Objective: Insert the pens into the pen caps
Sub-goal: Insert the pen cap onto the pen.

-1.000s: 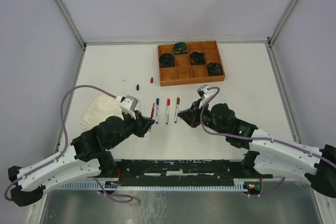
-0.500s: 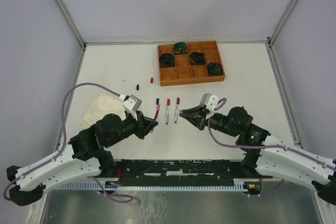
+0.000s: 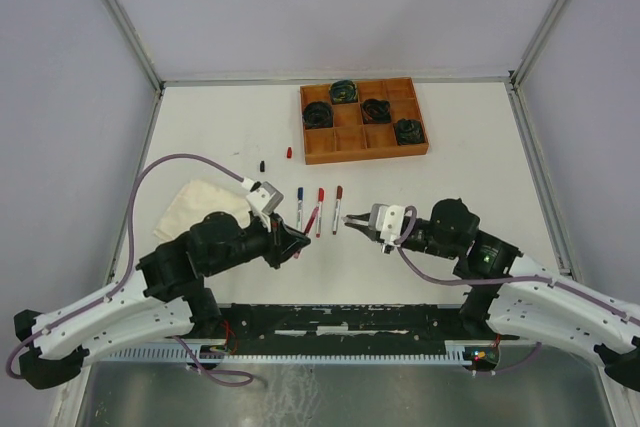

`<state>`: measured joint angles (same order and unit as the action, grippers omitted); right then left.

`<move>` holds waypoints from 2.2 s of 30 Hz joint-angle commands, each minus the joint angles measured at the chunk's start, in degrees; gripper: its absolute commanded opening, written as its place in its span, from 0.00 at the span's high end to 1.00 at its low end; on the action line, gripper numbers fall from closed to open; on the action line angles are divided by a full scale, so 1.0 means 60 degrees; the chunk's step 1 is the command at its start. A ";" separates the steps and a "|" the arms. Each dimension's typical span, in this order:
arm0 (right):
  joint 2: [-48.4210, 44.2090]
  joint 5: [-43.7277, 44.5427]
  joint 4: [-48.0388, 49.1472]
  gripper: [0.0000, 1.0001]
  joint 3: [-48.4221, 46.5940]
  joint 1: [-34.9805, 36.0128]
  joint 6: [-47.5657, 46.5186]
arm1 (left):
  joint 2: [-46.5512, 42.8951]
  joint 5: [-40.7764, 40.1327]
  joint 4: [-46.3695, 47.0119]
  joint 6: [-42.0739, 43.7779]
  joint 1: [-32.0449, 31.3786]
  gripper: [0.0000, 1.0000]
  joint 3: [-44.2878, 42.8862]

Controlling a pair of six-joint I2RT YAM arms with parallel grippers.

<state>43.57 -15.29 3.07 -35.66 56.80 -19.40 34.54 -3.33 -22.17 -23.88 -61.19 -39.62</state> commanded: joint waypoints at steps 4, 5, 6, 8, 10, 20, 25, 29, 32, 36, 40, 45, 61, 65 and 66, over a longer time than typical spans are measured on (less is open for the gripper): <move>-0.0024 -0.0214 -0.1732 1.00 -0.1161 0.0041 -0.3316 | 0.0237 0.1013 0.0586 0.0756 0.0010 0.97 -0.0571; -0.0025 -0.0185 -0.1977 1.00 -0.1236 0.0037 -0.3871 | 0.0258 0.1128 0.0590 0.0764 0.0009 0.97 -0.0595; -0.0042 -0.0178 -0.2182 1.00 -0.1327 0.0039 -0.4285 | 0.0305 0.1215 0.0597 0.0791 0.0016 0.97 -0.0611; -0.0026 -0.0152 -0.2576 1.00 -0.1464 0.0037 -0.5152 | 0.0379 0.1371 0.0597 0.0835 0.0014 0.97 -0.0658; -0.0013 -0.0136 -0.2932 1.00 -0.1580 0.0040 -0.5963 | 0.0488 0.1539 0.0579 0.0893 0.0017 0.97 -0.0736; 0.0189 0.0174 -0.4159 1.00 -0.2041 0.0033 -0.9290 | 0.1364 0.2559 0.0352 0.1113 0.0014 0.97 -0.1086; 0.0476 0.0631 -0.4809 1.00 -0.2474 0.0033 -1.0349 | 0.1921 0.2929 0.0327 0.0883 0.0016 0.97 -0.1257; 0.0566 0.0809 -0.4995 1.00 -0.2632 0.0030 -1.0992 | 0.2226 0.3067 0.0419 0.0587 0.0006 0.97 -0.1330; 0.0652 0.0928 -0.5380 1.00 -0.2810 0.0040 -1.1561 | 0.2423 0.3132 0.0505 0.0346 0.0017 0.97 -0.1386; 0.0677 0.0956 -0.5835 1.00 -0.3024 0.0029 -1.2214 | 0.2508 0.3088 0.0766 -0.0030 0.0015 0.97 -0.1383; 0.0792 0.1018 -0.6372 1.00 -0.3384 0.0048 -1.2894 | 0.2458 0.2943 0.1122 -0.0429 0.0017 0.97 -0.1261; 0.1080 0.1007 -0.7418 1.00 -0.4129 0.0136 -1.3780 | 0.2406 0.2870 0.1528 -0.0828 0.0010 0.97 -0.1144; 0.1337 0.1869 -0.7367 1.00 -0.4659 0.0802 -1.4373 | 0.2363 0.2838 0.2646 -0.1759 0.0017 0.97 -0.0741; 0.1284 0.1991 -0.7297 1.00 -0.4629 0.0830 -1.4374 | 0.2330 0.2759 0.2639 -0.1817 0.0015 0.97 -0.0697; 0.1259 0.2004 -0.7282 1.00 -0.4631 0.0835 -1.4374 | 0.2329 0.2727 0.2650 -0.1821 0.0017 0.97 -0.0680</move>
<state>51.62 -4.69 -41.89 -61.06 61.36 -104.79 49.56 13.63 -10.04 -32.08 -61.19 -43.83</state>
